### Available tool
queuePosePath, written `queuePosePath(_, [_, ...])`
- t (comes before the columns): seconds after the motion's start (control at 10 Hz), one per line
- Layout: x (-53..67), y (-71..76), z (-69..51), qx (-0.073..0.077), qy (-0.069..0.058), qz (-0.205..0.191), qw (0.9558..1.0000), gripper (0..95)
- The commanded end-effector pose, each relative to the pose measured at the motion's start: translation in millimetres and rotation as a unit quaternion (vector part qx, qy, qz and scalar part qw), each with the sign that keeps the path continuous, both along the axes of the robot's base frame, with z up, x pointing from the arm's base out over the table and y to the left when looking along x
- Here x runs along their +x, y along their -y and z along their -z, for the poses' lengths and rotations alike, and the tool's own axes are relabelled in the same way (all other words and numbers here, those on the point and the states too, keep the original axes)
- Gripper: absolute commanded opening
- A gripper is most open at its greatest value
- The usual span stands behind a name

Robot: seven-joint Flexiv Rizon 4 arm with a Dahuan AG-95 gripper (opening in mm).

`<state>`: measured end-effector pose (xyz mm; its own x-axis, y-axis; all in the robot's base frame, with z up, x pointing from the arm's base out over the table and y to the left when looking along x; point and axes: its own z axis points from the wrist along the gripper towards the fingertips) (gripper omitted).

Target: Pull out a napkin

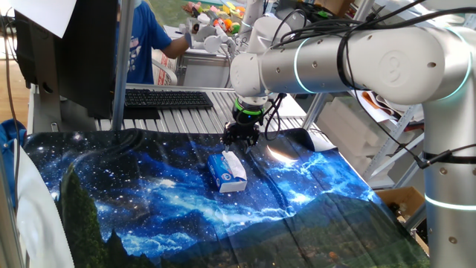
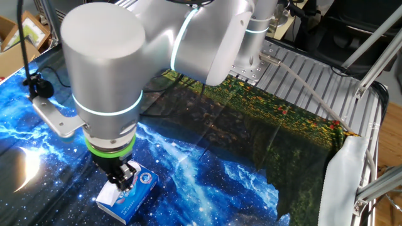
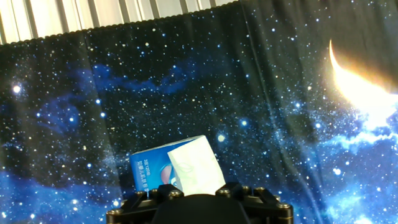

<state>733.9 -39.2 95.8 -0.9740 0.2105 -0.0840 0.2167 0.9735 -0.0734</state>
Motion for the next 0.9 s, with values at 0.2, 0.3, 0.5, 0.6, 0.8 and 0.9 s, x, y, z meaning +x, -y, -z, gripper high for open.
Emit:
queuePosePath(0.2, [-0.5, -0.1, -0.2, 0.0, 0.0, 0.0, 1.0, 57.0])
queuePosePath(0.3, [-0.5, -0.1, -0.2, 0.0, 0.0, 0.0, 1.0, 57.0])
queuePosePath(0.5, [-0.5, -0.1, -0.2, 0.0, 0.0, 0.0, 1.0, 57.0])
queuePosePath(0.6, [-5.1, 7.1, 27.9, 0.037, 0.0, 0.036, 0.9987, 57.0])
queuePosePath(0.8, [-5.5, 6.8, 28.6, 0.037, 0.001, 0.038, 0.9986, 57.0])
queuePosePath(0.9, [-5.5, 6.7, 28.7, 0.037, 0.001, 0.039, 0.9985, 57.0])
